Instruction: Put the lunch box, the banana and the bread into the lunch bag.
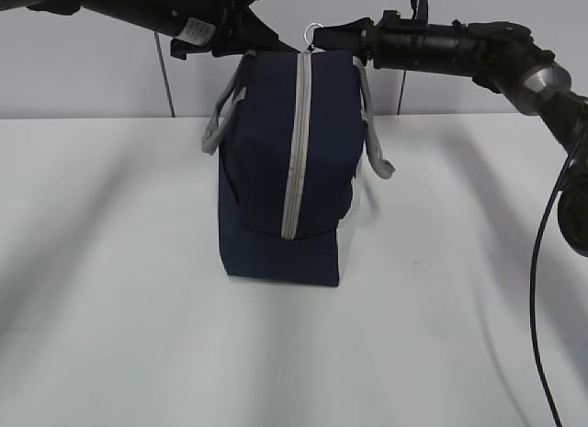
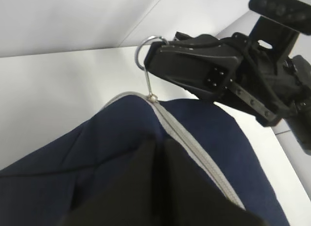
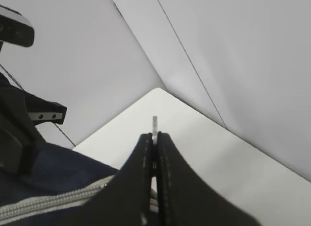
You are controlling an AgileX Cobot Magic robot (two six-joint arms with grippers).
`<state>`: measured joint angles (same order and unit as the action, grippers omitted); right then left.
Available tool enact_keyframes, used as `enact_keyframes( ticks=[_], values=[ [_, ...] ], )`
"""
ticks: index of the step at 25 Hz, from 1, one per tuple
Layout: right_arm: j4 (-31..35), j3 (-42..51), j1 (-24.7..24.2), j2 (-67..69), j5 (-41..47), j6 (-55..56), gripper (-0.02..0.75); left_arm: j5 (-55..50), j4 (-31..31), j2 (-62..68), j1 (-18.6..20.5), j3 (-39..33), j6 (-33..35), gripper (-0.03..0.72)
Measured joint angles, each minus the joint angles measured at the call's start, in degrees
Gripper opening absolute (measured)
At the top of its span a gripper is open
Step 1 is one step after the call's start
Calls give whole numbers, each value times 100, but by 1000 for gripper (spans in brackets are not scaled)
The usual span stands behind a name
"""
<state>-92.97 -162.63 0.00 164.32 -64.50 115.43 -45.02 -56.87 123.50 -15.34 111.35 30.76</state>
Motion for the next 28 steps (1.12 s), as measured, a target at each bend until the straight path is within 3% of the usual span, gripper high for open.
enact_keyframes(
  ticks=[14, 28],
  values=[
    [260, 0, 54, 0, 566, 347, -16, -230, 87, -114, 0, 11, 176, 11],
    [-7, -46, 119, 217, 875, 991, -16, -194, 105, -148, 19, 11, 417, 11]
  ],
)
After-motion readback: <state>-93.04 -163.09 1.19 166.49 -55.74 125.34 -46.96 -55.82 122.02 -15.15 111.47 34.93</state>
